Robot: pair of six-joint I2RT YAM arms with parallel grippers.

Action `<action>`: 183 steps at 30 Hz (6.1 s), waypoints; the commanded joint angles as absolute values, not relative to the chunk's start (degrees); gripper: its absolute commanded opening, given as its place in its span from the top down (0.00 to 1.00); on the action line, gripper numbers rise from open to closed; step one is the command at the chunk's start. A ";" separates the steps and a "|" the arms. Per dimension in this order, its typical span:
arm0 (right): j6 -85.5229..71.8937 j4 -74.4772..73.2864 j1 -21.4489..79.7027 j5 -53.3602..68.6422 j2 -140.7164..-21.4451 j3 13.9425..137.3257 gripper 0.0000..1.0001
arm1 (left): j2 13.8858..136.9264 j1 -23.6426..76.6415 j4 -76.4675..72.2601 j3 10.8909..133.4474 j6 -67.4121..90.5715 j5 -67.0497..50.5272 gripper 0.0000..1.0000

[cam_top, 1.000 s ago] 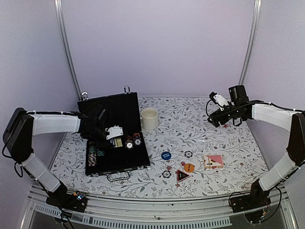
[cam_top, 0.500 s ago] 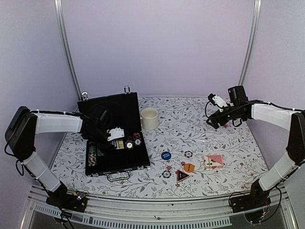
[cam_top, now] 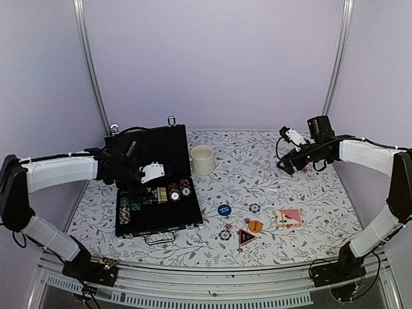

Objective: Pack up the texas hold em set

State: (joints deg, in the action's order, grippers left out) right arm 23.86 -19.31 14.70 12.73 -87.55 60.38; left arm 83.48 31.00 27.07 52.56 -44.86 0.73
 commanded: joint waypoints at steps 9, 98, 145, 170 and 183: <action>23.75 -20.13 15.19 16.78 -87.40 62.08 0.01 | 71.32 33.57 23.71 54.56 -6.65 21.27 0.03; 61.97 -47.84 23.20 8.71 -84.93 53.81 0.15 | 86.62 50.49 -4.82 67.75 -5.35 23.56 0.03; 49.29 -52.14 30.49 32.85 -91.92 70.75 0.47 | 76.99 48.43 -5.67 60.98 -11.31 10.06 0.08; 53.35 -65.80 37.40 59.15 -103.26 83.98 0.57 | 80.36 71.21 -10.55 50.40 -51.49 0.84 0.38; 52.30 -65.90 42.86 55.03 -103.42 82.75 0.56 | 84.53 72.55 -12.04 52.56 -54.32 -1.92 0.50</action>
